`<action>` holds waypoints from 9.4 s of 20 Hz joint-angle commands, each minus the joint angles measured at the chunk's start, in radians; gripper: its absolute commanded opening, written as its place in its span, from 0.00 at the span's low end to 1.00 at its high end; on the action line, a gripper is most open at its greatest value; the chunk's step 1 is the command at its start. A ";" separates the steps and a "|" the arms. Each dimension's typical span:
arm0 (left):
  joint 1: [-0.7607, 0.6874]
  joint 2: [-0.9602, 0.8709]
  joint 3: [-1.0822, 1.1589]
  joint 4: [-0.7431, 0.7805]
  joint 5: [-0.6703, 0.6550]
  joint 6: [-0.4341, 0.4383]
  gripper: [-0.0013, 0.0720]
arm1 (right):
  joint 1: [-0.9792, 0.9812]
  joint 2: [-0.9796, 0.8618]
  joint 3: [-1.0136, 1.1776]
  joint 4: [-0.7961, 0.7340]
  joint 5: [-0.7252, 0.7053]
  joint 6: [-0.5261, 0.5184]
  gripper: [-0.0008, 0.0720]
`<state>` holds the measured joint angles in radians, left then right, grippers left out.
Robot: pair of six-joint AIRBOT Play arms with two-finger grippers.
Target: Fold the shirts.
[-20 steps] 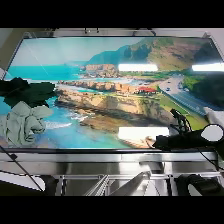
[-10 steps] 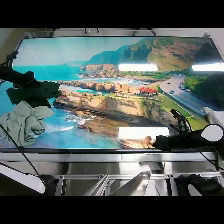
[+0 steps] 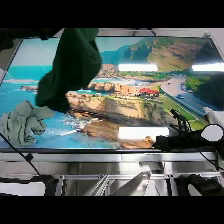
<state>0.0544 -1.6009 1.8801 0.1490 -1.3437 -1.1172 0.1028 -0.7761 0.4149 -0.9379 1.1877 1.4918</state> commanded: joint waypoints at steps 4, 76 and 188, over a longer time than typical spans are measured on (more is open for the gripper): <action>-0.167 0.043 -0.017 0.333 0.030 -0.154 0.04 | 0.001 0.001 0.000 -0.001 0.060 0.000 0.04; -0.068 -0.249 -0.568 0.480 0.197 0.011 0.96 | 0.033 -0.506 0.808 0.653 -0.073 -0.600 0.04; 0.150 0.351 0.017 0.872 -0.198 -0.191 0.04 | -0.840 -0.006 0.780 0.803 0.029 -0.559 0.04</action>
<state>0.1791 -1.3727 1.7603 1.0256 -1.5234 -1.3243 -0.6086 -0.9577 1.1755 -0.1631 1.2034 0.8978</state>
